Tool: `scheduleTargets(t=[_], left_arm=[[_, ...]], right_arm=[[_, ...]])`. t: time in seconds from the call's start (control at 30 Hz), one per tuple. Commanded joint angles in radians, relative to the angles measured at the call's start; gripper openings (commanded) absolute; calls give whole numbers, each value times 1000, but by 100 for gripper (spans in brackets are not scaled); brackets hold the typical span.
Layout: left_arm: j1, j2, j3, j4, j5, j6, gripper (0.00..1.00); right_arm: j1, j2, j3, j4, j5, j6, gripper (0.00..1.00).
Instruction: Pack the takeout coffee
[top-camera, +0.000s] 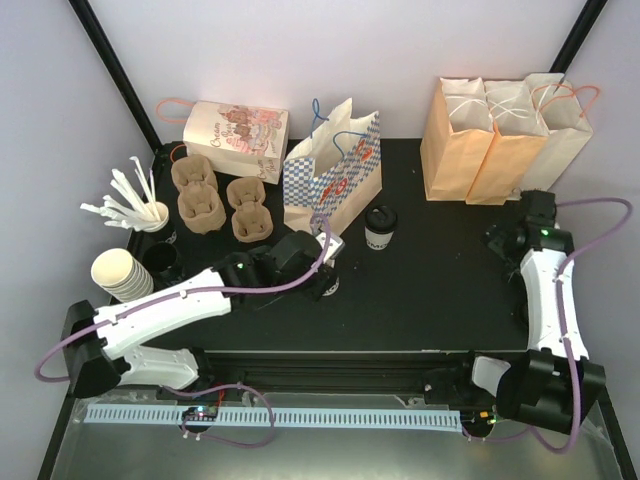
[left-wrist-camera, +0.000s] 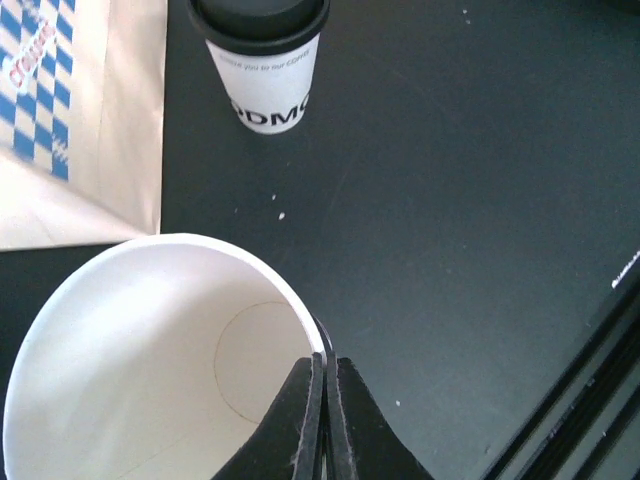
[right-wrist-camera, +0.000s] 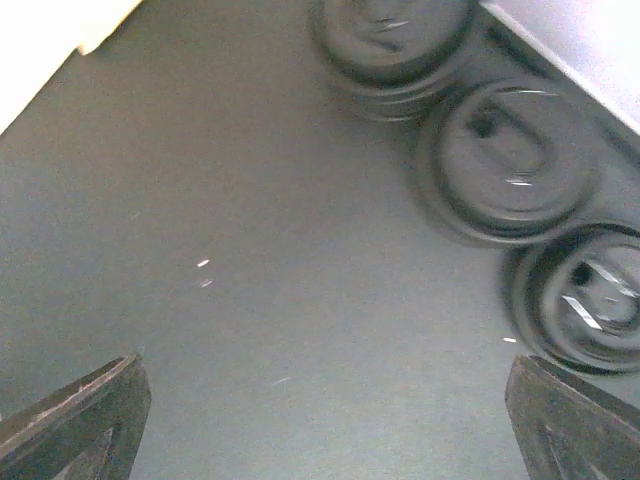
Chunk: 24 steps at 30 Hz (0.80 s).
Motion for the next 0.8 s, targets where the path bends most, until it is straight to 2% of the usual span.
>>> scheduleTargets(t=[0.0, 0.1, 0.23, 0.5, 0.6, 0.63, 0.77], left_arm=[[-24, 54, 27, 144, -43, 63, 2], [-57, 143, 54, 156, -85, 87, 1], [-102, 246, 93, 154, -170, 94, 2], [-137, 356, 125, 163, -193, 78, 4], [-137, 374, 121, 169, -171, 63, 11], [-138, 380, 121, 169, -163, 57, 16], [-141, 383, 143, 140, -140, 33, 49]], right_arm=[[-100, -28, -8, -66, 97, 116, 100], [-104, -1, -2, -102, 131, 134, 100], [-104, -16, -53, -60, 127, 132, 100], [-105, -17, -54, -39, 176, 143, 99], [-105, -12, -44, -41, 168, 152, 99], [-105, -16, -43, -38, 166, 154, 99], [-105, -22, -40, -17, 160, 162, 99]])
